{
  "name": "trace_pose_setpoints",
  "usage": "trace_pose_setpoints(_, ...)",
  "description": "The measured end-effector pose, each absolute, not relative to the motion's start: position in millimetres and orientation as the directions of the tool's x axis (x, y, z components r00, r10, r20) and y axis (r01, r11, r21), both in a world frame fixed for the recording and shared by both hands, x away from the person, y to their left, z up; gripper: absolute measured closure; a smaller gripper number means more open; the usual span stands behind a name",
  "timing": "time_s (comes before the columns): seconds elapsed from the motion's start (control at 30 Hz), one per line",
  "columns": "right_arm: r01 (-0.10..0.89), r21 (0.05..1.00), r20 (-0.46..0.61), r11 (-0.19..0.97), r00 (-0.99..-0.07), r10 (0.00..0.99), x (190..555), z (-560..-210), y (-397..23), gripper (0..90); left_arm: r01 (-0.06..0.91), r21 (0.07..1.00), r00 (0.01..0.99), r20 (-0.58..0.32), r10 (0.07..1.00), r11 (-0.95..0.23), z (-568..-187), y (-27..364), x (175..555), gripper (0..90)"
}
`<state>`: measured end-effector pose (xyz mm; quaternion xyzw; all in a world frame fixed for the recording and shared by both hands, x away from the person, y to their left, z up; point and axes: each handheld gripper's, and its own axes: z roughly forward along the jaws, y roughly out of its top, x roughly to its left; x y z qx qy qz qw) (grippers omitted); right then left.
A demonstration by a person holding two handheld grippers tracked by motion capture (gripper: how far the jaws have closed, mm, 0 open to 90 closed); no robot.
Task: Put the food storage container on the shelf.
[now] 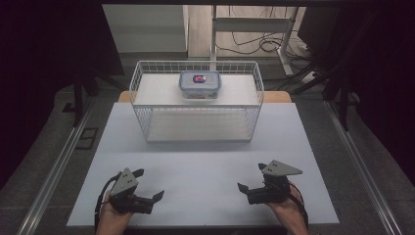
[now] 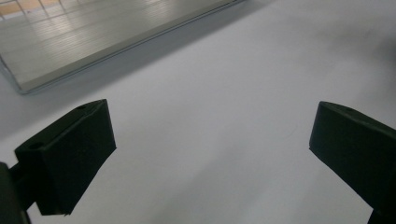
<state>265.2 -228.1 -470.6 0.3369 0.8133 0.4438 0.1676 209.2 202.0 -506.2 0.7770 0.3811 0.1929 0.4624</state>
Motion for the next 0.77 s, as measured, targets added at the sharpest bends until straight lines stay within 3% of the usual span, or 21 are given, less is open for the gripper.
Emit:
trace_pose_setpoints(0.47, 0.424, 0.814, -0.007, 0.398, -0.677, 0.736, 248.3, -487.5, -252.9, 0.0, 0.436, 0.83, 0.568, 0.044, 0.822, -0.347, -521.8, 226.1, 195.6, 0.0)
trace_pose_setpoints(0.6, 0.461, 0.786, 0.0, 0.413, -0.667, 0.745, 248.5, -501.8, -260.1, 0.0, 0.505, 0.791, 0.566, -0.001, 0.824, -0.346, -534.1, 228.4, 200.9, 0.0)
trace_pose_setpoints(0.77, 0.487, 0.767, 0.018, 0.418, -0.667, 0.745, 252.6, -508.8, -260.8, 0.0, 0.505, 0.798, 0.574, -0.025, 0.819, -0.33, -534.5, 228.7, 202.1, 0.0)
